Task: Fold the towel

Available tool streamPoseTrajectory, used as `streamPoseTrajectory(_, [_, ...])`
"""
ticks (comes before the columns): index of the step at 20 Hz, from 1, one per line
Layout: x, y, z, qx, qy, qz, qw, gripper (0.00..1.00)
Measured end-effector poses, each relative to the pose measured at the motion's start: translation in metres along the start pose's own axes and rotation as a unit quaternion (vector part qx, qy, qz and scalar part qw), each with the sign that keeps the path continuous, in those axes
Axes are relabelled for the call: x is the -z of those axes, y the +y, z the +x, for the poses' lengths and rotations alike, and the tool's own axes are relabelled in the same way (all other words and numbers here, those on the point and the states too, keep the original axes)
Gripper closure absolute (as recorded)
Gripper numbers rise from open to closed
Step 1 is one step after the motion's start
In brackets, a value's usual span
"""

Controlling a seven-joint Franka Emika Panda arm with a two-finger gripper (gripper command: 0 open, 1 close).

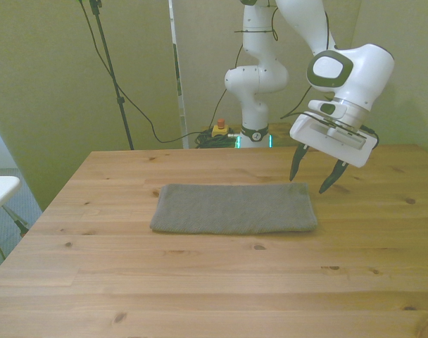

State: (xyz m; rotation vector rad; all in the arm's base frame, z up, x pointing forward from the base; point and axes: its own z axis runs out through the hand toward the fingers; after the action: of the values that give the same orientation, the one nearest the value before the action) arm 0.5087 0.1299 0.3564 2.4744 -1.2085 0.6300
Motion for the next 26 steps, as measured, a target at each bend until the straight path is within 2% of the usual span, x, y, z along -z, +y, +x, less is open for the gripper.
streamPoseTrajectory(4, [-0.012, -0.006, -0.004, 0.001, 0.0, -0.016, 0.9999, 0.0])
streamPoseTrajectory(11, [-0.027, 0.001, 0.017, -0.015, 0.004, -0.044, 0.9989, 0.0])
streamPoseTrajectory(12, [-0.03, 0.003, 0.02, -0.017, 0.004, -0.047, 0.9987, 1.0])
streamPoseTrajectory(19, [-0.043, 0.014, 0.039, -0.027, 0.002, -0.06, 0.9978, 1.0])
streamPoseTrajectory(26, [-0.047, 0.015, 0.037, -0.022, -0.001, -0.063, 0.9978, 1.0])
